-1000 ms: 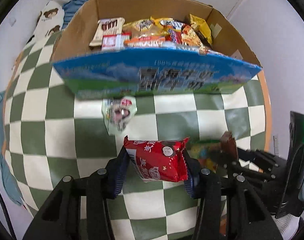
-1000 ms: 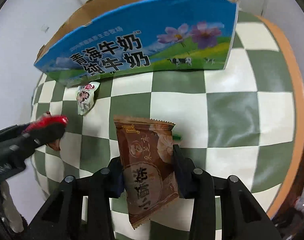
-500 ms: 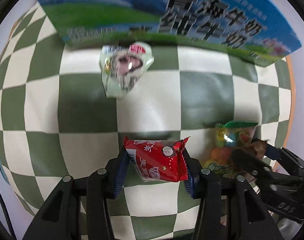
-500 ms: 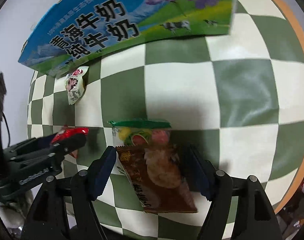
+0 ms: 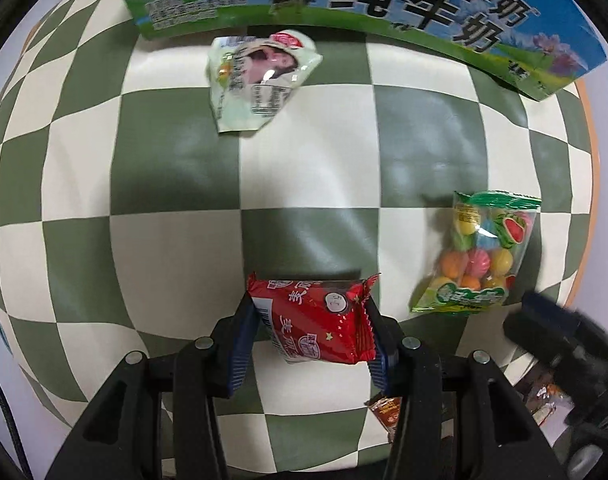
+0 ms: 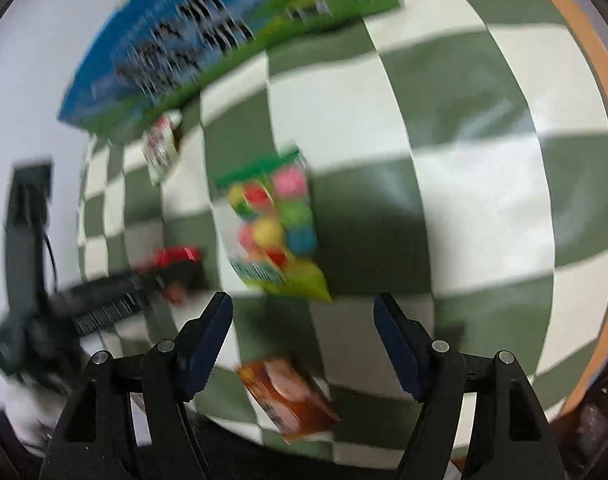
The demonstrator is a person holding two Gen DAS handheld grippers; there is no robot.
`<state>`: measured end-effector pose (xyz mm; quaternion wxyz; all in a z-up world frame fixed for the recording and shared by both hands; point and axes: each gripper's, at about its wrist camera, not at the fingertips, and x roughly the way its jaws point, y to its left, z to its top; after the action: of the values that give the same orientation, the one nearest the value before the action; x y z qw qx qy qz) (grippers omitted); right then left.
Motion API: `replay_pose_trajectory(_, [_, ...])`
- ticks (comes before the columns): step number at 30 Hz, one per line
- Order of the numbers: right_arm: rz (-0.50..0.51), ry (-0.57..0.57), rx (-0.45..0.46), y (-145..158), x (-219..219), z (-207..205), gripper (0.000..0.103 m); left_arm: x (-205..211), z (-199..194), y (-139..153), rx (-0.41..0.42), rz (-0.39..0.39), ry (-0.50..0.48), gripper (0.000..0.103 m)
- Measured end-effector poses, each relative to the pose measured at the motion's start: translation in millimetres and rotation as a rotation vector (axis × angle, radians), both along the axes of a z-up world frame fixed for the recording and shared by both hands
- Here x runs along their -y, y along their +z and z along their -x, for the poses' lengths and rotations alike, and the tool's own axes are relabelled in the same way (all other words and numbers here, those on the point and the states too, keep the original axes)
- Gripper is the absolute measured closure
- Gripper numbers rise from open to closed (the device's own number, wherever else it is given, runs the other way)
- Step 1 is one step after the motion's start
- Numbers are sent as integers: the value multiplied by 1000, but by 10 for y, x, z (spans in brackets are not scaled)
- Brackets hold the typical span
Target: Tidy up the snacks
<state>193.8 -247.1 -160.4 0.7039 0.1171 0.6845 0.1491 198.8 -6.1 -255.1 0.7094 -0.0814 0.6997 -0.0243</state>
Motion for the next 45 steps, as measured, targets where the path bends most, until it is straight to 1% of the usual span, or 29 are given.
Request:
replay_pose_trajectory(2, [12,8,19,-22,-138,-97,27,-53,21,-34,1,-9,8,58])
replay_pose_trajectory(6, [93,28,0,-262,-417,-240,28,-153,3,-84,9,-39,34,58])
replay_pose_trajectory(7, [123,41,11,-309,-460,-245,31,-168,3,-94,10,-44,41,58])
replay_pose_trajectory(8, [158,54,35,-327,-496,-244,44,-197,4,-97,13,-49,47,58])
replay_pose_trajectory(9, [179,80,60,-328,-524,-238,50,-233,8,-89,16,-48,56,58])
replay_pose_trajectory(11, [175,104,84,-282,-519,-211,54,-270,29,-37,26,-40,65,58])
replay_pose_trajectory(12, [160,106,97,-229,-503,-193,54,-285,33,5,30,-36,65,58])
replay_pose_trajectory(16, [72,90,139,129,-391,-150,54,-299,139,314,76,23,69,58])
replay_pose_trajectory(18, [20,81,168,399,-359,-172,54,-291,152,558,114,65,67,58])
replay_pose_trajectory(20, [-39,70,224,781,-322,-237,54,-280,104,825,162,93,58,58])
replay_pose_trajectory(21, [-51,73,246,896,-313,-281,54,-272,32,1017,195,106,48,58])
replay_pose_trajectory(23, [-80,75,301,1204,-274,-409,54,-256,-109,1313,247,124,31,58])
replay_pose_trajectory(24, [-85,80,327,1371,-245,-538,54,-267,-337,1477,265,129,24,58])
replay_pose_trajectory(26, [-78,83,369,1625,-209,-833,54,-225,-583,1679,301,127,15,57])
replay_pose_trajectory(29, [-22,82,400,1745,-279,-1296,54,-250,-989,1930,340,77,1,57])
replay_pose_trajectory(31, [24,79,395,1770,-250,-1661,54,-263,-1245,1937,342,44,-2,57])
replay_pose_trajectory(33, [65,79,367,1710,-257,-2001,54,-337,-1509,1889,315,18,-2,57])
replay_pose_trajectory(35, [107,89,324,1592,-287,-2322,54,-379,-1723,1791,279,-14,-6,57])
replay_pose_trajectory(37, [159,111,282,1444,-346,-2591,54,-468,-1960,1637,239,-64,-4,57])
replay_pose_trajectory(38, [171,110,271,1392,-359,-2662,54,-514,-2057,1545,213,-91,-7,57])
replay_pose_trajectory(40, [208,120,241,1277,-351,-2802,54,-591,-2185,1377,167,-120,-6,57])
replay_pose_trajectory(42, [226,112,208,1137,-350,-2933,53,-669,-2281,1215,111,-120,-11,55])
replay_pose_trajectory(43, [245,113,189,1069,-351,-2970,50,-716,-2311,1140,81,-115,4,55])
replay_pose_trajectory(44, [262,116,172,1008,-358,-3018,38,-740,-2315,1120,69,-114,15,54])
replay_pose_trajectory(45, [267,118,169,980,-367,-3055,19,-779,-2335,1066,58,-113,31,48])
